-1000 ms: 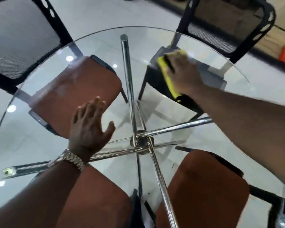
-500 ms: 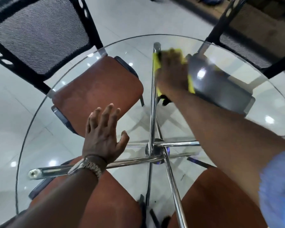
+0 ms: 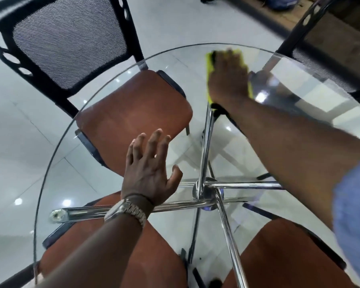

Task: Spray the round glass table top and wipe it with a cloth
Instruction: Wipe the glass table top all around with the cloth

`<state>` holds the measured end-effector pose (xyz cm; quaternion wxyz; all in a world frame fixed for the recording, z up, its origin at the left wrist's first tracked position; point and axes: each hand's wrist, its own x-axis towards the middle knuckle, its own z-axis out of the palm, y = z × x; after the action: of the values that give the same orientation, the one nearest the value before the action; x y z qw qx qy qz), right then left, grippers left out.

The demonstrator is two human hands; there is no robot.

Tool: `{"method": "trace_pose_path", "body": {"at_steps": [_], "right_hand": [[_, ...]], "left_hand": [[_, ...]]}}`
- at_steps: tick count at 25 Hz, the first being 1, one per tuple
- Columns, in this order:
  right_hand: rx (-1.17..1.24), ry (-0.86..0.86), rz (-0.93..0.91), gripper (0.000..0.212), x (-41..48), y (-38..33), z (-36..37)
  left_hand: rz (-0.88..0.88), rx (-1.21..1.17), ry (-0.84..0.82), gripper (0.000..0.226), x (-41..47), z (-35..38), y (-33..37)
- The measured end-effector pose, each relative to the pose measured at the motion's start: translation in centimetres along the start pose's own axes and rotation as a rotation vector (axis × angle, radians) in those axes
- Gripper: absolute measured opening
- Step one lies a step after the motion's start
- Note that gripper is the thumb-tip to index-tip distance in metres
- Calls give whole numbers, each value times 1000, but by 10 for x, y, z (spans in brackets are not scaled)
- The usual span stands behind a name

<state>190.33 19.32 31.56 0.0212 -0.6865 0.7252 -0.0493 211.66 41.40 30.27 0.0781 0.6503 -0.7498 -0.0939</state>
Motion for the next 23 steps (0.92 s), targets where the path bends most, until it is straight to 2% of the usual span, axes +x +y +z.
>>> {"method": "trace_pose_path", "body": {"at_steps": [3, 5, 6, 7, 9, 11, 12, 13, 15, 17, 19, 21, 23], "right_hand": [[38, -64, -364, 67, -67, -98, 4], [13, -159, -580, 69, -132, -96, 2], [31, -154, -622, 67, -147, -79, 2], [48, -110, -602, 64, -146, -63, -1], [32, -20, -428, 58, -114, -59, 2], [38, -23, -261, 70, -83, -105, 9], [33, -29, -253, 76, -83, -139, 11], [8, -47, -317, 77, -97, -171, 12], [-24, -102, -586, 73, -151, -202, 13], [-50, -124, -873, 68, -205, -176, 17], [-46, -185, -1012, 63, -220, -136, 6], [-14, -118, -882, 51, -185, -120, 5], [-29, 21, -562, 53, -137, -144, 8]], "left_hand": [[-37, -154, 76, 75, -2, -8, 2], [-78, -304, 165, 66, -14, -15, -2], [-86, -300, 178, 62, -21, -18, -6], [-102, -238, 162, 60, -30, -20, -11], [-169, -71, 90, 60, -60, -22, -30], [-233, -17, 15, 68, -103, -23, -57], [-231, -15, -15, 71, -121, -23, -67], [-216, -11, -37, 73, -135, -23, -74], [-220, 11, -48, 74, -158, -25, -78], [-275, 21, -46, 73, -172, -31, -79], [-311, 0, -39, 71, -184, -34, -84], [-320, -12, -14, 71, -193, -35, -95], [-318, 6, 12, 70, -199, -36, -110]]}}
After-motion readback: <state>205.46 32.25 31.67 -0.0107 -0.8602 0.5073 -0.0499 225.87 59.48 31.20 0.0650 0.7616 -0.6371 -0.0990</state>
